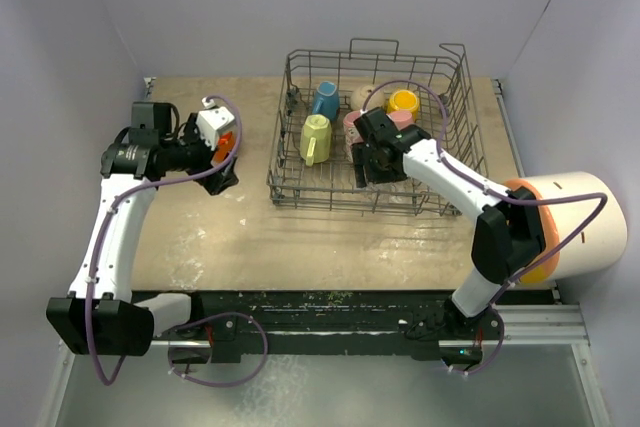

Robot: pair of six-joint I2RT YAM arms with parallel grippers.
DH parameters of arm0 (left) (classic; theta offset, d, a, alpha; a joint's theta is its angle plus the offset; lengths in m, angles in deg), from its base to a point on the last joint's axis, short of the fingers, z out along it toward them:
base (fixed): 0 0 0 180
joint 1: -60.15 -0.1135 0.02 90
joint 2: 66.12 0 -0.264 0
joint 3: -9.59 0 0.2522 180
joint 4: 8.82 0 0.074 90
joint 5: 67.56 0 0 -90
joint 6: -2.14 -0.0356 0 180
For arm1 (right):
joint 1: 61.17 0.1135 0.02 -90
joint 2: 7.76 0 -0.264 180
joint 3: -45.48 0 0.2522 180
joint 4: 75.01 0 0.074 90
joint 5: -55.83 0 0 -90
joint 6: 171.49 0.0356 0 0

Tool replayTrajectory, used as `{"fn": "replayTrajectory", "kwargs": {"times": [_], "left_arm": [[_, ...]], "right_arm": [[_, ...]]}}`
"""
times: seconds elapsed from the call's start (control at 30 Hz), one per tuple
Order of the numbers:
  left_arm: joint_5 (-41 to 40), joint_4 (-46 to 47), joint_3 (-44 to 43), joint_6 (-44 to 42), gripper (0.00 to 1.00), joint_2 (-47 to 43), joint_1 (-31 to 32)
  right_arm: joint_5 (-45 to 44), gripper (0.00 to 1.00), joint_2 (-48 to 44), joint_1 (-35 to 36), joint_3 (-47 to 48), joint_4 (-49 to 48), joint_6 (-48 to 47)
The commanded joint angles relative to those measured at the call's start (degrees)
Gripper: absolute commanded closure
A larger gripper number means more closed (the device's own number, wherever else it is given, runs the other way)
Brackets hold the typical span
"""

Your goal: Unload the cups from the dish rack

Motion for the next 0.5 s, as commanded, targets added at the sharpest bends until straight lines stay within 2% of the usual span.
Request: {"fn": "replayTrajectory", "kwargs": {"times": [0.0, 0.1, 0.27, 0.37, 0.47], "left_arm": [[3.1, -0.2, -2.7, -2.1, 0.01, -1.8, 0.0], [5.6, -0.3, -3.1, -3.0, 0.01, -3.1, 0.0], [11.9, 0.6, -2.5, -6.4, 0.01, -7.3, 0.0], [16.2, 0.6, -2.7, -10.4, 0.01, -9.6, 0.0], [19.0, 3.3, -1.9, -12.6, 0.01, -11.9, 0.0]], "right_arm": [[-2.6, 0.75, -3.2, 0.1, 6.2, 3.5, -0.3], [-3.6, 0.8, -4.9, 0.1, 9.5, 5.5, -0.7], [-2.7, 0.81, -7.2, 0.1, 18.3, 9.6, -0.6], [0.5, 0.78, -9.1, 0.2, 23.5, 8.5, -1.1], [9.3, 0.8, -10.2, 0.4, 27.2, 6.1, 1.6]]}}
